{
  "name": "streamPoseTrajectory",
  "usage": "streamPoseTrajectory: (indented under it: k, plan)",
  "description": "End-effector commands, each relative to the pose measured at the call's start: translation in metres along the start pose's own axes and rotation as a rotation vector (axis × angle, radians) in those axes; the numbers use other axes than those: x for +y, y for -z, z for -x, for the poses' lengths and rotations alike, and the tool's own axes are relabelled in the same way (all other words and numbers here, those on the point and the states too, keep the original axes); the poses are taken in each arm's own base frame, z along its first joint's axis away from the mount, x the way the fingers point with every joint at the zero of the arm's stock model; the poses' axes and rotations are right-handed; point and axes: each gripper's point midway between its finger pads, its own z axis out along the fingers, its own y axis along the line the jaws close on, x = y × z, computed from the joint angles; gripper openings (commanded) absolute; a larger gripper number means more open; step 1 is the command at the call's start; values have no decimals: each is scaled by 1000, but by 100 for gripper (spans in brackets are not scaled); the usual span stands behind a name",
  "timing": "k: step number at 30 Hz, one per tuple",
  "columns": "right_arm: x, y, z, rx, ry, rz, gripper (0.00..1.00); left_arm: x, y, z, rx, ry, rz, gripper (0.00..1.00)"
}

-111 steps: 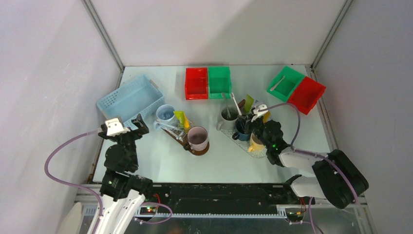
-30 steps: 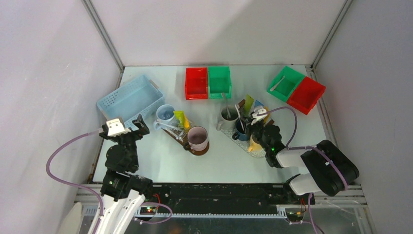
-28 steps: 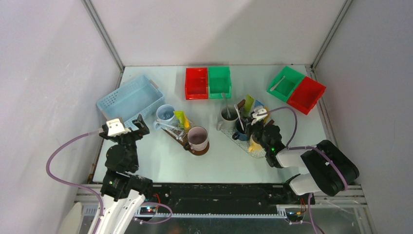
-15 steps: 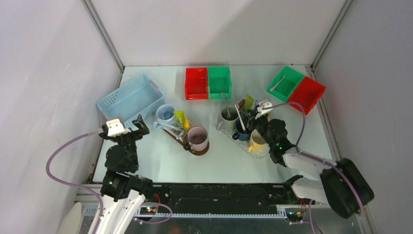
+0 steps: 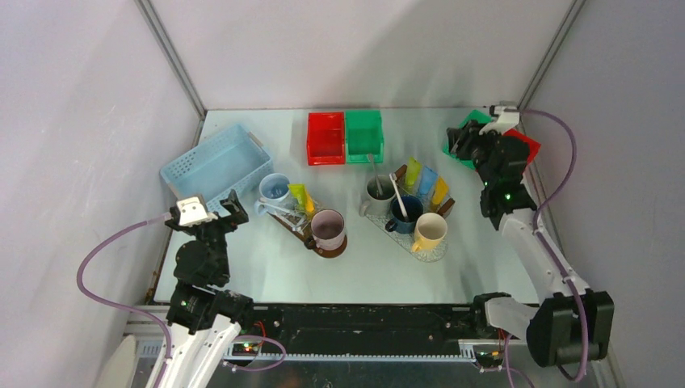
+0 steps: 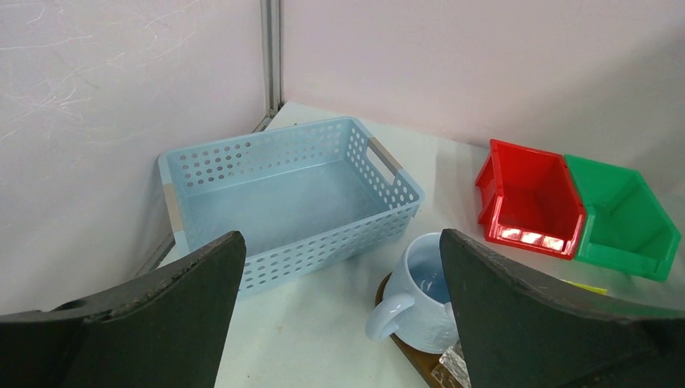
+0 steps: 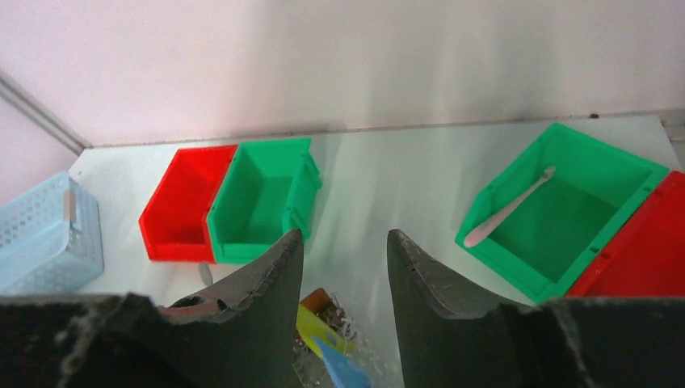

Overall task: Prepare toiletry sets of a toothbrush and toothpaste on the tray
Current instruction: Place the toothbrush in the cup, then pick up the toothbrush from the storage box.

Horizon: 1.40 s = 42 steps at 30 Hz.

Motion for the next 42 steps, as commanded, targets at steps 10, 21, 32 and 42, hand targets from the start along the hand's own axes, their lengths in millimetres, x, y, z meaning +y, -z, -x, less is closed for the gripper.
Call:
streamPoseTrajectory:
  k: [10,21,32,42]
  plan:
    - [-103,-76,-30,227,-362,-339,46,-3,-3,2,-9,-16,-11,97]
    - [-173,-139,-86,312,-485,-479,43,-7,-8,-3,11,-32,-21,97]
    - [-220,-175,-130,336,-573,-611,39,-10,-11,-9,32,-49,-24,97]
    - [-238,-178,-168,373,-632,-675,35,-13,-14,-12,47,-55,-38,97]
